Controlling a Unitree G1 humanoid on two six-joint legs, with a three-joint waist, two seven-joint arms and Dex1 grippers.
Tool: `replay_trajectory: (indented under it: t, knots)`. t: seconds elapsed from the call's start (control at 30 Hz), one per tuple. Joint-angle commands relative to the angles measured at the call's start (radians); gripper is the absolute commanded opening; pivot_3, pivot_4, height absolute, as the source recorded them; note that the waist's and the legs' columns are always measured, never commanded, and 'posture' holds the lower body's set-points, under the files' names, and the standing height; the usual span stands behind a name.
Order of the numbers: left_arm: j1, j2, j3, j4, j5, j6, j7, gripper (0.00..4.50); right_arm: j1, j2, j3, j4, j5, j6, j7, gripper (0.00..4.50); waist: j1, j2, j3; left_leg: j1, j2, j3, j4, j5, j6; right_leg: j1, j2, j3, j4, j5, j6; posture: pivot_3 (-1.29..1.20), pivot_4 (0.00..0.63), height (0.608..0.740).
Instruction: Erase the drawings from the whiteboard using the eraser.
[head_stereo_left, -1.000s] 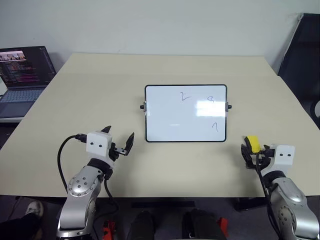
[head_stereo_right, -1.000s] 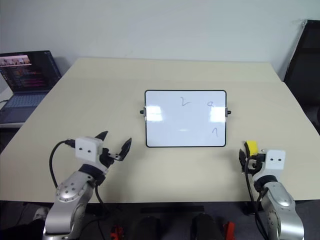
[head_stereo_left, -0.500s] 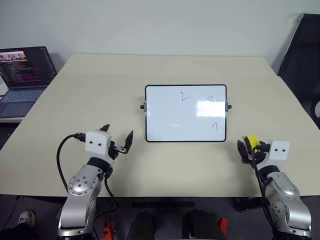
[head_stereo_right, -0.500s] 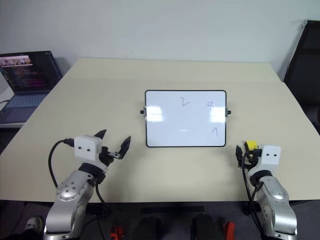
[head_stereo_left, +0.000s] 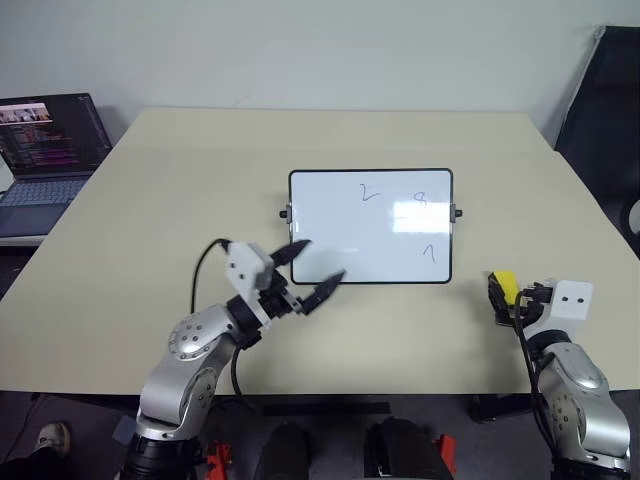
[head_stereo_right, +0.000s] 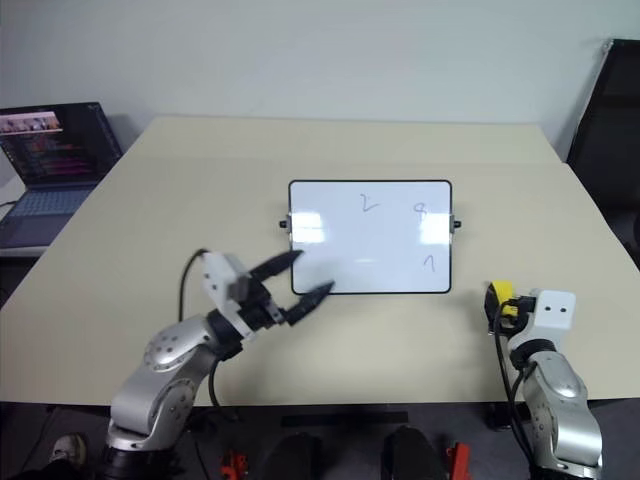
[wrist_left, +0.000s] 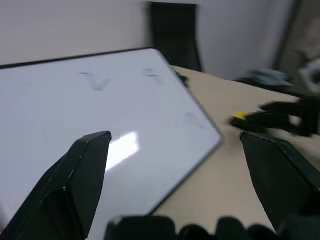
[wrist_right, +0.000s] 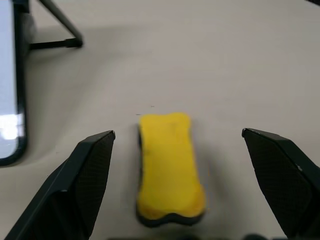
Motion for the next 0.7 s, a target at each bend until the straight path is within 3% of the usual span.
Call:
replay_trajectory:
  t: [0.03,0.27,0.7]
  knots:
    - [-0.062,0.019,-0.055,0.028,-0.022,0.032,-0.1,4.5,-0.029,0.01,-0.021,-0.013,0.022,0.032,-0.025,4.47,-0.003,0.0,0.0,0.0,0.0,0.0,0.0,0.0,0.0,0.0,0.0,0.0,0.001,0.0,-0.001,0.0,0.15,0.74]
    - [-0.211,0.039,-0.116,0.188,0.05,-0.013,-0.216,4.5,-0.067,0.021,-0.029,-0.007,0.056,0.074,-0.036,4.47,-0.014,0.001,0.0,0.0,0.0,0.0,0.0,0.0,0.0,0.0,0.002,0.0,0.0,0.0,-0.001,0.0,0.15,0.74]
    - [-0.214,0.028,-0.114,0.226,0.115,-0.087,-0.244,4.5,-0.085,0.026,-0.018,-0.003,0.095,0.145,-0.024,4.47,-0.017,0.001,0.0,-0.003,0.001,-0.002,-0.001,0.0,0.0,-0.002,0.002,0.0,0.001,0.001,0.003,0.0,0.15,0.74]
